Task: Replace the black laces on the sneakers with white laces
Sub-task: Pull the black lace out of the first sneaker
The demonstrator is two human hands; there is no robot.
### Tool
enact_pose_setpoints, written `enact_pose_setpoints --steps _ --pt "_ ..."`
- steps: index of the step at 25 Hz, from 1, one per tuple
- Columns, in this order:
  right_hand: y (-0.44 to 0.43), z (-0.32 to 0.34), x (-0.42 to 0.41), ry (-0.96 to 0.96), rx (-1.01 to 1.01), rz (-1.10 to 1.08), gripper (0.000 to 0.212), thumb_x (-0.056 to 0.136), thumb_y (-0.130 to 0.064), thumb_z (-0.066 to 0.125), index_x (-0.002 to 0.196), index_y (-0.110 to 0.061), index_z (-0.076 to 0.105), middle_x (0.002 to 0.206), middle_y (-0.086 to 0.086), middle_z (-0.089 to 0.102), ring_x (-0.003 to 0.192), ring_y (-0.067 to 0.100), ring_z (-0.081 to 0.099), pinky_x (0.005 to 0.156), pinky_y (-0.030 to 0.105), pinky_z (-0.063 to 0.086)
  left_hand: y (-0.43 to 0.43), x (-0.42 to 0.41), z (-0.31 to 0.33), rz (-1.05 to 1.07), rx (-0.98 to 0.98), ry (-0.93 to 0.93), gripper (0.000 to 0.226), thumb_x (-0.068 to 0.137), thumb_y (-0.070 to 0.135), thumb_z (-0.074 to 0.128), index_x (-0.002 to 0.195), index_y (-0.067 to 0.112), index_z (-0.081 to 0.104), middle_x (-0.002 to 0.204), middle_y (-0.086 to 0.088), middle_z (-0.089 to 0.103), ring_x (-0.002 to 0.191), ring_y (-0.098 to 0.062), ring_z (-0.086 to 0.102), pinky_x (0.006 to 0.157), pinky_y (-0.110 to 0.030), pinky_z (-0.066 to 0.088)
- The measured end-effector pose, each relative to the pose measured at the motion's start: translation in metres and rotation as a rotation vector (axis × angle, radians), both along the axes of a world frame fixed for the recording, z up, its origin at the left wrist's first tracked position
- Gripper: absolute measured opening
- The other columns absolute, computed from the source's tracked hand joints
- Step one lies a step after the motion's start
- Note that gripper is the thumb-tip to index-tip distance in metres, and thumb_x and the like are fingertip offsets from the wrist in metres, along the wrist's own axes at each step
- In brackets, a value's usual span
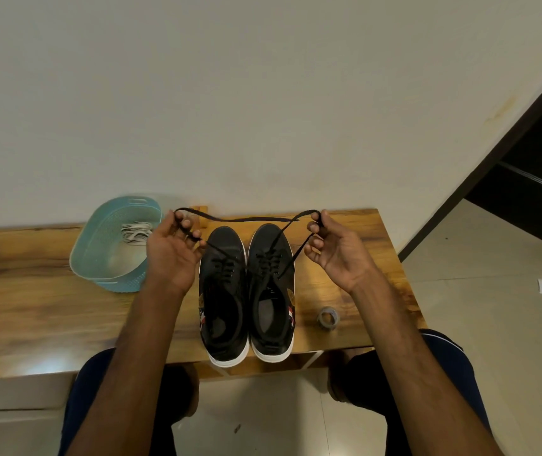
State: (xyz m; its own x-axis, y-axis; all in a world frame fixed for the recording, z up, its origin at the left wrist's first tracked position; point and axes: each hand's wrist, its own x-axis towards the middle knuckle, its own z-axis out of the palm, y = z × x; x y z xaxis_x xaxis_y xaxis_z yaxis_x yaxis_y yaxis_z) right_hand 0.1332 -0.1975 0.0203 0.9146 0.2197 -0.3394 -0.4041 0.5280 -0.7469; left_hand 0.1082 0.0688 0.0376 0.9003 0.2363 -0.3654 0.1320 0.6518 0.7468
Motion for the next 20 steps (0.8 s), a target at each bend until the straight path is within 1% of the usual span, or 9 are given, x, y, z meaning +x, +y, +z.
enact_pose_setpoints --steps 6,7,9,12,14,16,17,18,20 --pt "-0.009 0.000 0.004 0.006 0.029 -0.136 0.025 0.100 -0.030 0.054 0.114 -0.018 0.070 0.083 -0.007 0.061 0.063 0.005 0.051 0.063 0.022 0.049 0.025 -0.003 0.004 0.174 0.049 0.063 0.017 0.102 0.027 0.046 0.093 0.025 0.060 0.071 0.011 0.055 0.061 -0.008 0.048 0.058 -0.023 0.038" --pt "-0.010 -0.001 0.004 0.010 -0.001 -0.141 0.027 0.100 -0.030 0.054 0.119 -0.018 0.069 0.082 -0.006 0.062 0.063 0.006 0.051 0.063 0.023 0.049 0.031 -0.003 0.002 0.202 0.161 0.092 0.017 0.102 0.025 0.047 0.098 0.023 0.063 0.073 0.010 0.056 0.061 -0.008 0.049 0.058 -0.024 0.039" --pt "-0.009 -0.003 0.004 0.010 -0.212 -0.149 0.027 0.101 -0.025 0.055 0.126 -0.019 0.065 0.081 -0.004 0.065 0.063 0.008 0.053 0.063 0.024 0.049 0.038 -0.004 -0.004 0.147 0.613 0.176 0.022 0.101 0.019 0.046 0.110 0.017 0.067 0.083 0.005 0.063 0.070 -0.012 0.057 0.060 -0.029 0.046" --pt "-0.002 -0.011 0.000 -0.061 -0.763 -0.108 0.034 0.102 -0.020 0.054 0.136 -0.020 0.051 0.092 0.002 0.071 0.077 0.014 0.063 0.071 0.029 0.053 0.034 -0.009 -0.015 -0.199 1.415 0.361 0.025 0.101 0.024 0.046 0.111 0.011 0.064 0.108 -0.012 0.067 0.101 -0.034 0.061 0.087 -0.043 0.051" --pt "0.004 -0.019 -0.005 -0.139 -1.243 0.098 0.040 0.101 -0.029 0.053 0.137 -0.012 0.045 0.116 0.011 0.067 0.104 0.026 0.064 0.086 0.043 0.054 0.019 -0.014 -0.020 -0.441 1.746 0.528 0.036 0.101 0.034 0.047 0.118 0.005 0.060 0.119 -0.019 0.062 0.111 -0.039 0.057 0.090 -0.044 0.048" --pt "0.012 -0.027 -0.014 -0.149 -1.682 0.303 0.049 0.099 -0.038 0.055 0.138 -0.011 0.041 0.134 0.014 0.055 0.119 0.033 0.056 0.093 0.049 0.052 0.000 -0.017 -0.020 -0.462 1.933 0.594 0.046 0.099 0.041 0.050 0.124 0.002 0.052 0.127 -0.022 0.055 0.117 -0.038 0.052 0.090 -0.047 0.048" --pt "0.017 -0.028 -0.018 -0.171 -1.755 0.344 0.054 0.098 -0.041 0.057 0.140 -0.012 0.039 0.139 0.013 0.051 0.124 0.033 0.053 0.095 0.049 0.050 -0.010 -0.017 -0.019 -0.428 1.982 0.546 0.049 0.097 0.042 0.055 0.127 0.003 0.049 0.130 -0.021 0.051 0.118 -0.037 0.050 0.089 -0.048 0.049" --pt "0.022 -0.029 -0.020 -0.210 -1.727 0.394 0.058 0.096 -0.043 0.059 0.140 -0.012 0.039 0.141 0.012 0.050 0.126 0.032 0.050 0.097 0.049 0.049 -0.020 -0.017 -0.020 -0.419 1.985 0.442 0.052 0.095 0.042 0.059 0.131 0.006 0.047 0.132 -0.018 0.048 0.120 -0.035 0.049 0.088 -0.048 0.050" --pt "0.030 -0.030 -0.023 -0.258 -1.462 0.511 0.057 0.092 -0.045 0.065 0.136 -0.015 0.046 0.135 0.008 0.056 0.124 0.027 0.053 0.099 0.046 0.049 -0.040 -0.016 -0.024 -0.561 1.876 0.172 0.054 0.093 0.041 0.062 0.139 0.015 0.045 0.137 -0.010 0.047 0.124 -0.029 0.049 0.092 -0.046 0.050"
